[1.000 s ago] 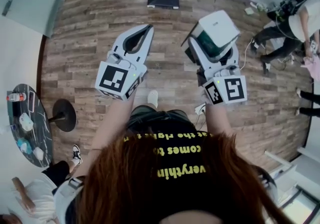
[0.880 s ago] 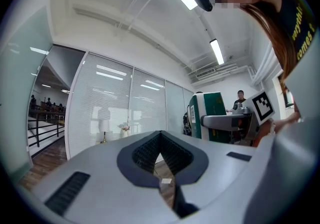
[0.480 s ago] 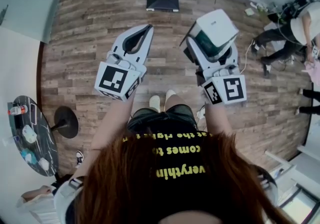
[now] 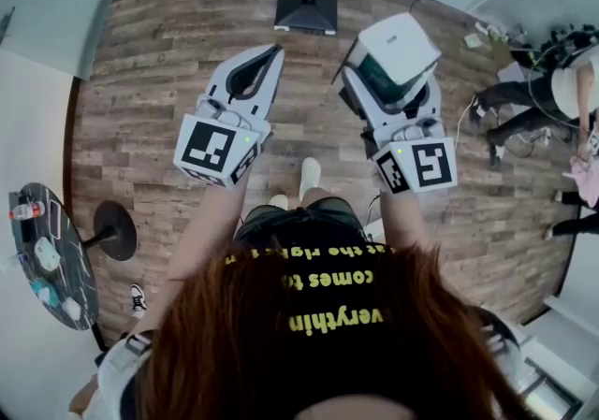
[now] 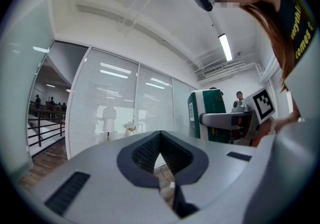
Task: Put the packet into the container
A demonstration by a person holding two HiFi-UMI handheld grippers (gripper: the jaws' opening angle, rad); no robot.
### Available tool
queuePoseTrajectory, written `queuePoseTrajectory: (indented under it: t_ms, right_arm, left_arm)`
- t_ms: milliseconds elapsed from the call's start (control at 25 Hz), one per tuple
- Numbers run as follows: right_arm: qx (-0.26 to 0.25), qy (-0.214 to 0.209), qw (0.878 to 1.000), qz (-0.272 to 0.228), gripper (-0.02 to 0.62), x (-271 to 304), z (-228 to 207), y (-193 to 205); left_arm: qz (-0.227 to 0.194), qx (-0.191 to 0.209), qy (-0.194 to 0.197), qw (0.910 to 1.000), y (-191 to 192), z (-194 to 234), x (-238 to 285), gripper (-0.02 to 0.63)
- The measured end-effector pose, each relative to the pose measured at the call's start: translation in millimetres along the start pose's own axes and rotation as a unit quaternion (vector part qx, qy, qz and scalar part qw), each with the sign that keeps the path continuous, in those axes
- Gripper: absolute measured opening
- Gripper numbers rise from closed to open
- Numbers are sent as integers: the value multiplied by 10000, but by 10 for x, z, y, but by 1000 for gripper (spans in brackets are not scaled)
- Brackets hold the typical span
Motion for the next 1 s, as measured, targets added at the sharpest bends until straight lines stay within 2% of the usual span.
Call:
queuePoseTrajectory:
  t_ms: [240,440,680,1000]
  right_arm:
    - [-30,-164,9998,-113,412,344,-604,-5]
    - [-8,-243,9996,-113,412,572,-1075,43]
    - [62,-288,9995,-77,413,794,-1377,103]
    - [103,-133,9998,-46,413,1179,-1699,250]
  left_arm:
    - [-83,70,-97,9999,1,67,672,0]
    - [-117,194,-353,9991,-2,158,1101,0]
    - [-78,195,-535,9983,28,310,1390,0]
    - [-39,110,-418,9991,158,633,1861,0]
Point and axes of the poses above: the fingertips, and each gripper's own axes: x forward along the fingers, z to its left, y out of its underside, the point moved 8 cm from there along -x, backward along the fingers, and after that the axes turned 3 degrees about -z, right-handed, at the moved point
